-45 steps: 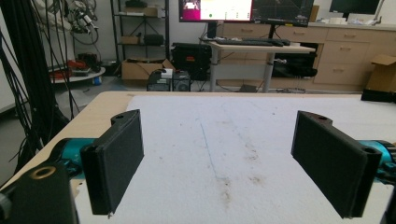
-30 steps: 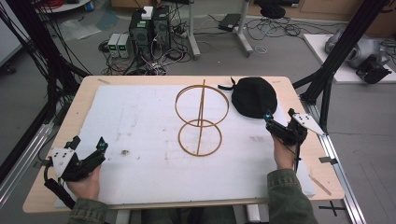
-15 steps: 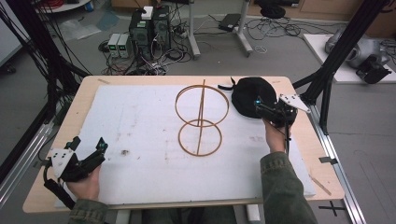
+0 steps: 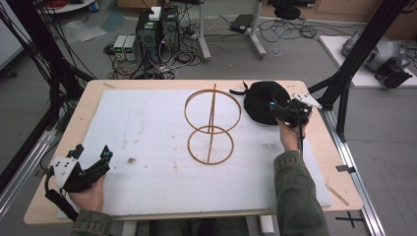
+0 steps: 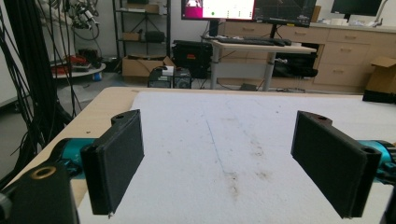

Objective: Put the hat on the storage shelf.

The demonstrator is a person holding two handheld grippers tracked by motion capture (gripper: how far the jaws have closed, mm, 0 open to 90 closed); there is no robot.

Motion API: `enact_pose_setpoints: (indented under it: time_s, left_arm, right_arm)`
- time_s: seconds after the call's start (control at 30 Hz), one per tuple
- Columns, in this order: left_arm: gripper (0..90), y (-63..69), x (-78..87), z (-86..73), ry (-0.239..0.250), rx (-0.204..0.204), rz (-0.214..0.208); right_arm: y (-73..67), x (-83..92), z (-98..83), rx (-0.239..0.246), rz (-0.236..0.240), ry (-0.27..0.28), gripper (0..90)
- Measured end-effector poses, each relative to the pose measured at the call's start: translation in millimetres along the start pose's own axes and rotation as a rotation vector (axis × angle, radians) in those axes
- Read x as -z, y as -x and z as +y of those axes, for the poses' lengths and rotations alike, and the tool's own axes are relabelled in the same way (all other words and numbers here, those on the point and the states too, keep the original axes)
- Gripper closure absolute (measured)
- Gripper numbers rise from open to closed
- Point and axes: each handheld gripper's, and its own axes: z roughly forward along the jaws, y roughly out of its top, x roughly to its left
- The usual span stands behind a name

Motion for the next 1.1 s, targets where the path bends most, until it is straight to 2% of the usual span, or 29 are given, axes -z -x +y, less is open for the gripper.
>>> enact_pose_setpoints:
  time_s: [0.03, 0.07, 0.1, 0.13, 0.17, 0.23, 0.43, 0.6, 0.63, 0.8, 0.87, 0.93, 1.0, 1.03, 1.07, 1.1]
  left_arm:
    - [17.3, 0.4, -0.5, -0.2, 0.001, -0.003, 0.000]
    - [17.3, 0.5, -0.7, -0.3, -0.003, -0.010, -0.001]
    - [17.3, 1.3, -1.6, -1.0, -0.012, -0.030, -0.004]
    - [17.3, 1.3, -1.6, -1.0, -0.012, -0.030, -0.004]
    - [17.3, 1.7, -1.7, -1.3, -0.015, -0.044, -0.002]
    - [17.3, 2.8, -1.9, -1.2, -0.014, -0.061, -0.004]
    - [17.2, 2.0, -0.8, -1.9, -0.027, -0.073, -0.008]
    - [17.2, 2.0, -0.8, -2.6, -0.026, -0.084, -0.008]
    - [17.2, 2.2, -1.1, -2.7, -0.024, -0.087, -0.008]
    - [17.3, 3.1, -1.9, -3.2, -0.028, -0.086, -0.017]
    - [17.2, 3.3, -2.2, -3.8, -0.031, -0.088, -0.018]
    - [17.2, 3.2, -2.7, -4.8, -0.035, -0.086, -0.018]
    - [17.2, 3.1, -2.9, -5.0, -0.037, -0.087, -0.020]
    - [17.3, 3.2, -3.0, -4.9, -0.036, -0.089, -0.019]
    - [17.3, 3.2, -3.1, -4.9, -0.035, -0.091, -0.020]
    - [17.3, 3.1, -3.4, -5.0, -0.037, -0.092, -0.022]
  right_arm:
    - [1.3, -5.2, 3.4, -0.009, 0.029, -0.011, 11.7]
    - [1.3, -5.2, 3.4, -0.009, 0.029, -0.011, 11.7]
    - [0.7, -12.0, 7.6, 0.019, 0.051, -0.044, 11.7]
    - [0.7, -12.0, 7.6, 0.019, 0.051, -0.044, 11.7]
    - [-1.4, -17.8, 10.8, 0.045, 0.060, -0.077, 11.7]
    - [-2.2, -20.4, 12.2, 0.053, 0.060, -0.085, 11.7]
    - [-5.8, -32.6, 16.7, 0.057, 0.075, -0.128, 11.7]
    - [-6.9, -38.2, 19.4, 0.065, 0.062, -0.150, 11.7]
    - [-8.8, -41.3, 19.3, 0.077, 0.041, -0.169, 11.7]
    - [-11.2, -47.2, 14.2, 0.088, 0.005, -0.209, 11.9]
    - [-11.7, -48.0, 11.7, 0.069, -0.005, -0.235, 20.9]
    - [-11.3, -48.9, 10.3, 0.054, 0.013, -0.262, 27.6]
    - [-11.4, -49.4, 9.7, 0.056, 0.015, -0.267, 30.3]
    - [-12.1, -49.3, 9.9, 0.051, 0.021, -0.263, 39.0]
    - [-12.1, -49.3, 9.9, 0.051, 0.021, -0.263, 39.0]
    - [-12.0, -49.4, 10.2, 0.048, 0.032, -0.257, 43.5]
